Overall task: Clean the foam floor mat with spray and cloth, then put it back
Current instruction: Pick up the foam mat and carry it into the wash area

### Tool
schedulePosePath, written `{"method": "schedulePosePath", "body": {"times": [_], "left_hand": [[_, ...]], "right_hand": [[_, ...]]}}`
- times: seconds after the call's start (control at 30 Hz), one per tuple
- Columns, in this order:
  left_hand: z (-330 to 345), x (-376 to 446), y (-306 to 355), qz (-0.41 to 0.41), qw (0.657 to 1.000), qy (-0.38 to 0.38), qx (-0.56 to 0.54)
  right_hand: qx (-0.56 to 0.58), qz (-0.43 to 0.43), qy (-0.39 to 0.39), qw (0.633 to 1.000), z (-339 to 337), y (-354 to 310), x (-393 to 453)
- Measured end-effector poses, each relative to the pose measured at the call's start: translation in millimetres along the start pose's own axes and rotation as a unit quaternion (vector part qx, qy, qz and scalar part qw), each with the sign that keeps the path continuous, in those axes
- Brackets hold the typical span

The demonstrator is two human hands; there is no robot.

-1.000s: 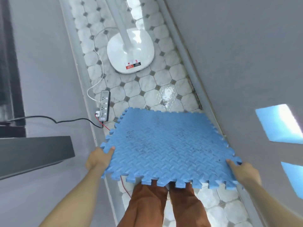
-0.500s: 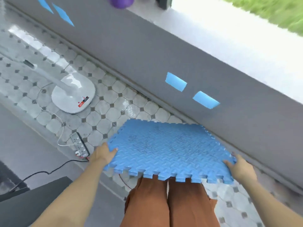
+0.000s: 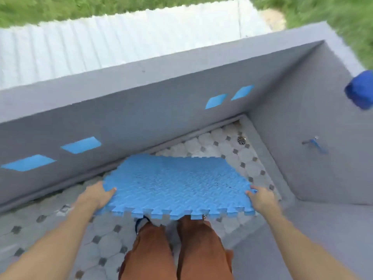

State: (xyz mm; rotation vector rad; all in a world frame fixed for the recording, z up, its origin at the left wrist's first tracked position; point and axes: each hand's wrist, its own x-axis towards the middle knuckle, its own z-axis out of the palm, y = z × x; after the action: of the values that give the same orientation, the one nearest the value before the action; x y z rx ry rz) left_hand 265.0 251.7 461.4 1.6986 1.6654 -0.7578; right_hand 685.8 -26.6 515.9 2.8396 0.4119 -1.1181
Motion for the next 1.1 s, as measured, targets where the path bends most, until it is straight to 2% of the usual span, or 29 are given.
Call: {"method": "schedulePosePath", "body": {"times": [0.13,0.33,0.57,0.8,0.97,1.1], "left_hand": [[-3.2,-3.8,127.3,0.066,0.993,0.026,0.092],[29.3,-6.8,301.5,0.151,0.972,0.029,0.177],[83.8,27.3,446.7,0.202,0.947,0.018,0.249],[171.2,130.3,536.2,0.251,0.924,0.034,0.288],[226.4,214.2,541.8,0.252,0.93,0.05,0.264],[260.2,274.7,551.7,0.272,0.927,0.017,0.256]], "right_hand": [[0.085,0.088,0.007,0.992,-14.8,93.0,7.3],[0.169,0.189,-0.005,0.967,-26.8,209.0,41.5],[0.211,0.262,-0.009,0.942,2.2,277.6,110.6],[0.245,0.318,0.008,0.916,99.4,293.3,203.7],[0.255,0.367,0.033,0.894,189.4,274.6,249.4],[0.33,0.393,0.028,0.858,247.5,264.9,290.5]]}}
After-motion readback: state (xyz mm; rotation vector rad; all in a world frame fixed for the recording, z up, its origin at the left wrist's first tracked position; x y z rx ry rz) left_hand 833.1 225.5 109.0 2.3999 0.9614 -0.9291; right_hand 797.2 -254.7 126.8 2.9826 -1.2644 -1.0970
